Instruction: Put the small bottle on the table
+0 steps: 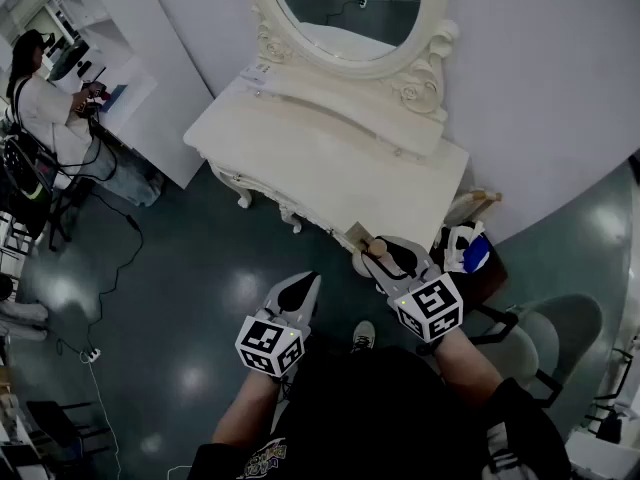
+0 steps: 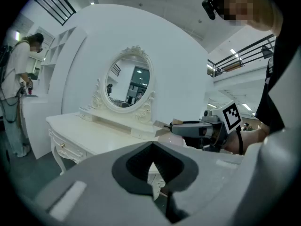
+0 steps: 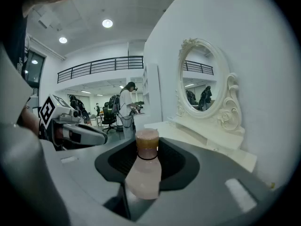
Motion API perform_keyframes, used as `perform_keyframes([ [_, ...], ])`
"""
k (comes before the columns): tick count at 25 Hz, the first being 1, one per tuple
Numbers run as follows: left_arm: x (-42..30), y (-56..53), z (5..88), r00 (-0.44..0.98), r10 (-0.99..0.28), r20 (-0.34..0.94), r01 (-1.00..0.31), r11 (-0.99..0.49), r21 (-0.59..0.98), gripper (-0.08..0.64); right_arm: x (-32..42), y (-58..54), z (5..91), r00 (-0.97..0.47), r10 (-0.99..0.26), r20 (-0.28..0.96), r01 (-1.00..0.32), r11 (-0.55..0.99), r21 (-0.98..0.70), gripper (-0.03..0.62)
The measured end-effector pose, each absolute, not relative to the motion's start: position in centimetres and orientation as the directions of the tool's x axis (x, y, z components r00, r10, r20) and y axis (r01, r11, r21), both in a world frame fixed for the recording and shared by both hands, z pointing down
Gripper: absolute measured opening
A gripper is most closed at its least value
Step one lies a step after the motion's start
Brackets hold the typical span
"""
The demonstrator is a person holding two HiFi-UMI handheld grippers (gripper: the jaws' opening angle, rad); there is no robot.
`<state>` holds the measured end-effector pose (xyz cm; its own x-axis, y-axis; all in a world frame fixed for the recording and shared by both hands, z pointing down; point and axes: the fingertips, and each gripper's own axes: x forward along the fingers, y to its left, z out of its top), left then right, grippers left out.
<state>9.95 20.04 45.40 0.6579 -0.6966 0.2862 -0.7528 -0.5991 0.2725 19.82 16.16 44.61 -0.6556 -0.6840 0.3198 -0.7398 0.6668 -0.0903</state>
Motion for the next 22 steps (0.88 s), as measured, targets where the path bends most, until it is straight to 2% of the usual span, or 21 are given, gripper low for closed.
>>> perform_keyframes([
  [22, 9.4, 19.2, 46.0, 0.640, -0.710, 0.294, -0.768, -0.576, 0.281, 0.000, 19.4, 15.0, 45.0, -0.680, -0.667, 0.304, -0.723, 0.679, -0.128, 0.168],
])
